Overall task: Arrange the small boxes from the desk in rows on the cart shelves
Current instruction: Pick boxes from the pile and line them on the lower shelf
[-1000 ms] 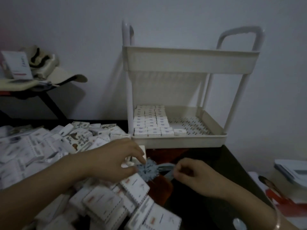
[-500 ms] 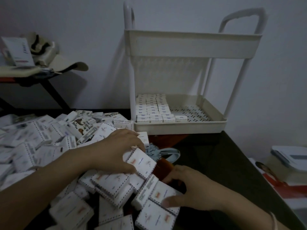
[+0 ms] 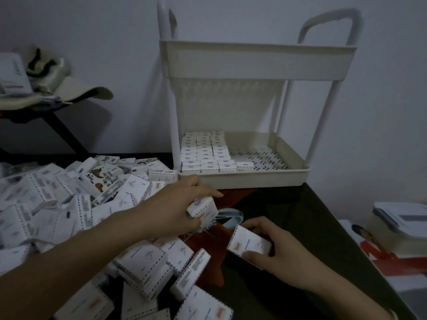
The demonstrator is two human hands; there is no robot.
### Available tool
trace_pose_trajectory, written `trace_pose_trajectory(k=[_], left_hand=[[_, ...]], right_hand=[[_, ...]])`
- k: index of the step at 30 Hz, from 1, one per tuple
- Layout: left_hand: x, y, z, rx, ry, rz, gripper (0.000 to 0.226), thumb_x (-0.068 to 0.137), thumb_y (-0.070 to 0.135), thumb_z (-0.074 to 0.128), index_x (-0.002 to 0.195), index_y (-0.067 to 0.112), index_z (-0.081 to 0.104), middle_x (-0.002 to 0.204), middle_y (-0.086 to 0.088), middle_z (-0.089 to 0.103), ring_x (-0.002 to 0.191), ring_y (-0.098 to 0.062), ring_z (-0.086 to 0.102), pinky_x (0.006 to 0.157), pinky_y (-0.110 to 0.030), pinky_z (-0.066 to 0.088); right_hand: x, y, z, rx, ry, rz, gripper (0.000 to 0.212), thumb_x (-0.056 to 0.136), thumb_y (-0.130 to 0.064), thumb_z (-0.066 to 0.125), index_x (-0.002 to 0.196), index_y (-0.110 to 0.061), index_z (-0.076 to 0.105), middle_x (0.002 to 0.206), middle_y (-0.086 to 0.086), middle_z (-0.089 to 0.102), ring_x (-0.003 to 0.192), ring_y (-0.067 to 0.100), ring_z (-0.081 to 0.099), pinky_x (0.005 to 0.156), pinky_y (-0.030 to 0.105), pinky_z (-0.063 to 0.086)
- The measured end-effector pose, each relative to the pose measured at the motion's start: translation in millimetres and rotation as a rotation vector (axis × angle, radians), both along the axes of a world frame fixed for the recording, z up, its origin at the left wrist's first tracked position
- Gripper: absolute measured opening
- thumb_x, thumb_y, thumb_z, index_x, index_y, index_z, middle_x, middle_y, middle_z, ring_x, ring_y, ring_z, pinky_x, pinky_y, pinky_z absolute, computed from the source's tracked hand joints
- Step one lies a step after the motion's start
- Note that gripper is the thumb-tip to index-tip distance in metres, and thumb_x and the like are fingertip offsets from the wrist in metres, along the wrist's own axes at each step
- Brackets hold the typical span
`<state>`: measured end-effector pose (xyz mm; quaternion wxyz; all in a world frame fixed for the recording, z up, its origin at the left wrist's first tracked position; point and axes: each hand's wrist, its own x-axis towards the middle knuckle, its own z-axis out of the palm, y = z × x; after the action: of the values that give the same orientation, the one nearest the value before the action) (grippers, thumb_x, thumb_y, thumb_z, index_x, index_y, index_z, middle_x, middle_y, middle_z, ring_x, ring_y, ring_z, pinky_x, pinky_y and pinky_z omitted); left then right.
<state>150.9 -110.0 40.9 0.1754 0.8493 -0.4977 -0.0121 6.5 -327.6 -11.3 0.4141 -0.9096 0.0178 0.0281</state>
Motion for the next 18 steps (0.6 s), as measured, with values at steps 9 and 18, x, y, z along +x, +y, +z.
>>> trace_pose_trajectory(k=[9, 18], left_hand=[[7, -30, -9, 0.044, 0.074, 0.002, 0.069, 0.080, 0.025, 0.070, 0.137, 0.048, 0.039, 0.120, 0.019, 0.040, 0.110, -0.001, 0.043, 0.085, -0.021, 0.049], [18, -65, -19, 0.005, 0.176, -0.031, 0.039, 0.073, 0.037, 0.079, 0.102, 0.041, 0.053, 0.106, 0.020, 0.055, 0.100, 0.001, 0.052, 0.081, -0.026, 0.051]], right_hand=[[3, -27, 1, 0.035, -0.062, -0.092, 0.060, 0.087, -0.026, 0.068, 0.126, -0.054, 0.033, 0.123, -0.024, 0.048, 0.113, -0.008, 0.050, 0.080, 0.010, 0.049], [21, -38, 2, 0.083, -0.163, -0.128, 0.061, 0.087, -0.025, 0.068, 0.125, -0.058, 0.033, 0.122, -0.022, 0.049, 0.112, -0.006, 0.051, 0.080, 0.014, 0.051]])
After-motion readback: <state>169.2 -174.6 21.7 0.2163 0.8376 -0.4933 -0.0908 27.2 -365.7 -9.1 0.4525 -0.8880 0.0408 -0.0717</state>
